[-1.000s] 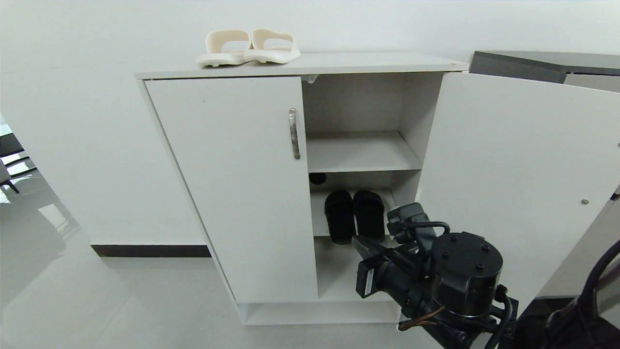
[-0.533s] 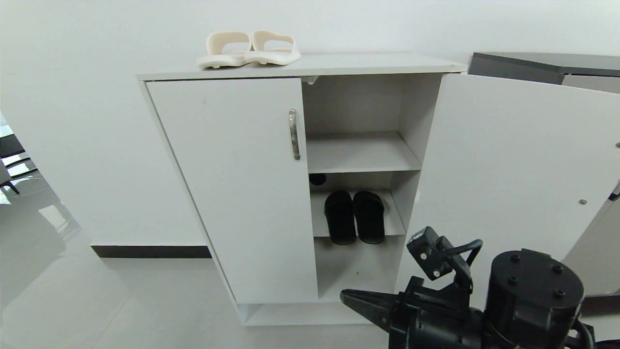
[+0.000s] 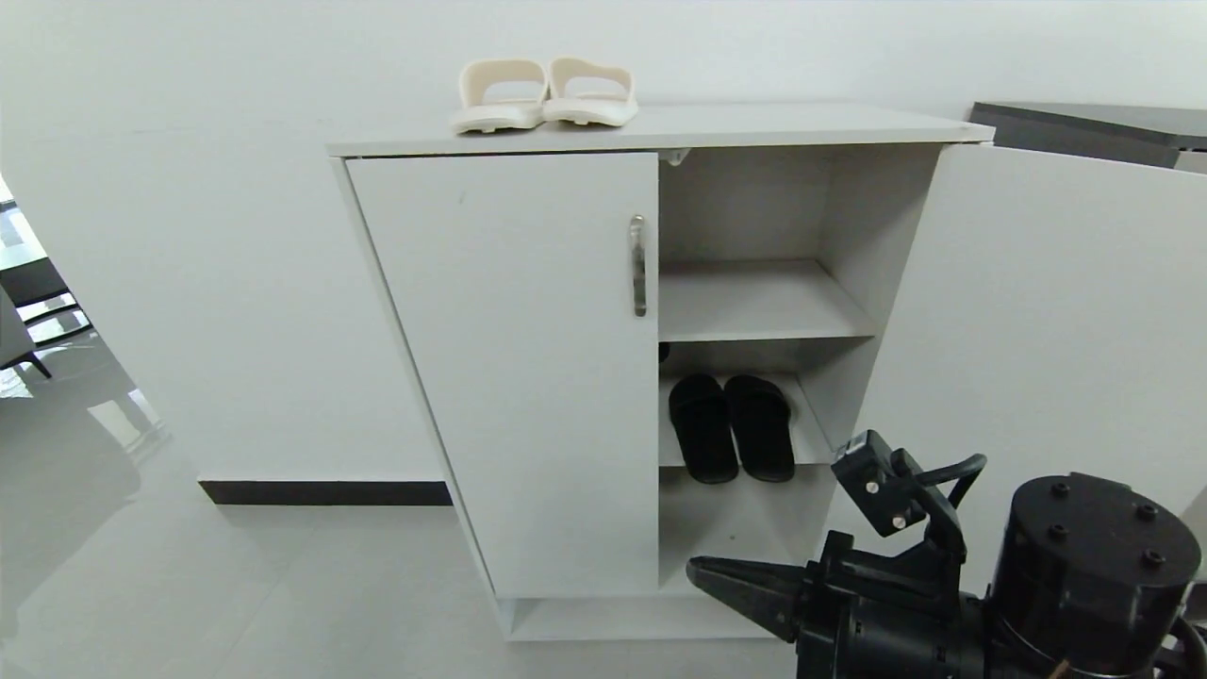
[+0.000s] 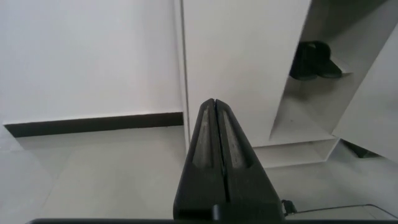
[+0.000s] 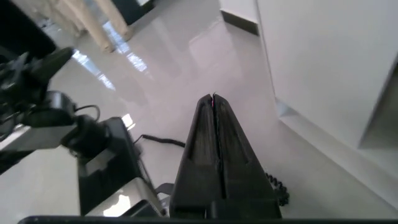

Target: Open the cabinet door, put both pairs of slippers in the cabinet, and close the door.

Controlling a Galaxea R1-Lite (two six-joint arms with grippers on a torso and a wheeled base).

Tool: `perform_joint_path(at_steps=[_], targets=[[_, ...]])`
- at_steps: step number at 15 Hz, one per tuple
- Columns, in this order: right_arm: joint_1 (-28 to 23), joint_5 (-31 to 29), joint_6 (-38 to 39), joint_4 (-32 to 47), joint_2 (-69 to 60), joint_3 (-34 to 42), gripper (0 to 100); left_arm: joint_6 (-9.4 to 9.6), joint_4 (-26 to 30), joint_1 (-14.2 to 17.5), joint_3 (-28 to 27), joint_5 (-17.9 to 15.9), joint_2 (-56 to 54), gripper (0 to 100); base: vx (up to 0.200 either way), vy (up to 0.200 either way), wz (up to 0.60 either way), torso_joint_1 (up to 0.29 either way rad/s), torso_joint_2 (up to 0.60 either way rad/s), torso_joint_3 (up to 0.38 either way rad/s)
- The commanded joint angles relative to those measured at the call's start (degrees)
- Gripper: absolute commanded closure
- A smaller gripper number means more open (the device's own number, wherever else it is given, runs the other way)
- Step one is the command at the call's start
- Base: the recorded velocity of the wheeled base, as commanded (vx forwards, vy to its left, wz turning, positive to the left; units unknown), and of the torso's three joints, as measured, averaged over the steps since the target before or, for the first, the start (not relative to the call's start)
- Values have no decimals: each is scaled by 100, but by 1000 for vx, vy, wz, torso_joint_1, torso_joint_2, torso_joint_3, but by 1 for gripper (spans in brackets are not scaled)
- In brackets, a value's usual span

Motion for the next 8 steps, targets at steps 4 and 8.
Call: perform_joint_path(at_steps=[4, 8], targets=[[-8, 28, -3, -17, 96, 72, 100, -5, 2, 4, 7, 1, 7, 100, 0, 200, 0, 1, 4, 6], [-43, 134, -267, -122, 131, 309, 100, -5, 2, 4, -1, 1, 7, 100, 0, 200, 0, 2, 2, 5]])
